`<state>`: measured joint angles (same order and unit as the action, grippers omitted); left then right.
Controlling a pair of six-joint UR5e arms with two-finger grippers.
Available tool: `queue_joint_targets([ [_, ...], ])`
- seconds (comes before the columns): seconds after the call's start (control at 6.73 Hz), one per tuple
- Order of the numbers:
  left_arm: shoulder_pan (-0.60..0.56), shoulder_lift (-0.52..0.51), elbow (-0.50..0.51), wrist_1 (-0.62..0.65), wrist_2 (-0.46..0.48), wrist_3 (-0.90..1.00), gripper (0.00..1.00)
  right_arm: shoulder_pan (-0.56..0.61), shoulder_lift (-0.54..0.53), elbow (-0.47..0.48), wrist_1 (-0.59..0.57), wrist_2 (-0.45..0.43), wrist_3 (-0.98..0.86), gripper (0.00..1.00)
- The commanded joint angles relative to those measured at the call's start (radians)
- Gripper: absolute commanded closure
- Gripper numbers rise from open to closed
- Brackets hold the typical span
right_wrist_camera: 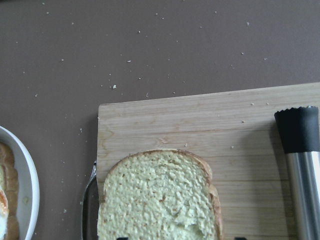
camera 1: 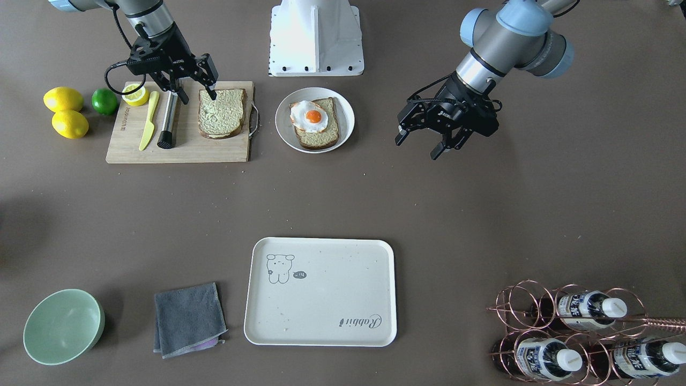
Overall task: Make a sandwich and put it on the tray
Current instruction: 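Lower right gripper and grasp the bread slice edge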
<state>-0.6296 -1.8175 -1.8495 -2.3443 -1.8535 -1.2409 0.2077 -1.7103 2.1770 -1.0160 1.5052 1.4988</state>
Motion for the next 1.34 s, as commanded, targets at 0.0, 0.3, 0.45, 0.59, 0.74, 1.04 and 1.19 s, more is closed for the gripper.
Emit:
queue_joint_targets([
  [0.0, 0.002, 0.000, 0.003, -0.001, 0.020, 0.000, 0.02, -0.050, -0.029, 0.004, 0.011, -0.008, 0.017, 0.19],
  [0.3, 0.007, 0.000, -0.002, -0.001, 0.042, 0.000, 0.02, -0.082, -0.054, -0.006, 0.013, -0.043, 0.020, 0.26],
  [0.45, 0.010, 0.000, -0.004, -0.001, 0.043, 0.000, 0.02, -0.091, -0.055, -0.025, 0.043, -0.059, 0.032, 0.40],
  [0.59, 0.010, 0.000, -0.004, -0.001, 0.043, 0.000, 0.02, -0.105, -0.058, -0.084, 0.125, -0.089, 0.056, 0.43],
  [0.74, 0.010, 0.000, -0.004, -0.001, 0.043, 0.000, 0.02, -0.111, -0.058, -0.091, 0.149, -0.097, 0.057, 0.43],
  [1.04, 0.010, 0.000, -0.004, -0.001, 0.043, 0.000, 0.02, -0.119, -0.061, -0.091, 0.149, -0.099, 0.057, 0.42],
  [1.19, 0.011, 0.000, -0.002, -0.001, 0.043, 0.000, 0.02, -0.123, -0.061, -0.091, 0.149, -0.100, 0.057, 0.43],
])
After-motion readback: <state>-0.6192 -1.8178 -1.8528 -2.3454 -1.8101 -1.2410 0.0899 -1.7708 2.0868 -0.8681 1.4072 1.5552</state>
